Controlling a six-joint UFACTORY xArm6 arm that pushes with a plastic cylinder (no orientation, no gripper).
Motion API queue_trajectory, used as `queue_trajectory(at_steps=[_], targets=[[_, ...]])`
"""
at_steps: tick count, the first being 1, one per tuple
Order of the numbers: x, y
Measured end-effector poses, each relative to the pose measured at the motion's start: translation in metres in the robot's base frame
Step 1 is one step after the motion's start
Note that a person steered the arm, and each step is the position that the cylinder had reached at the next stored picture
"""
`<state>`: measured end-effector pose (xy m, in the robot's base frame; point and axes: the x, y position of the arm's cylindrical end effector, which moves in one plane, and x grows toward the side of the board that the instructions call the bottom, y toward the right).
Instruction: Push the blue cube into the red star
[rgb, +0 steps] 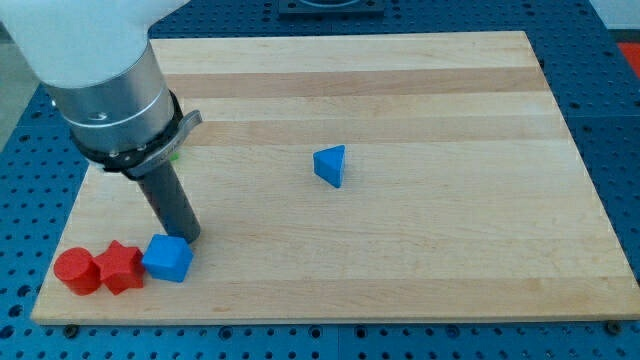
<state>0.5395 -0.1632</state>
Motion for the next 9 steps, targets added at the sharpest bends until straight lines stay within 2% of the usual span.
queue_trajectory(at_steps=[1,2,3,5,7,9], targets=[[0.008,0.012],[0.028,0.051],[0.050,0.063],[0.052,0.057],[0.040,0.020],[0.039,0.017]])
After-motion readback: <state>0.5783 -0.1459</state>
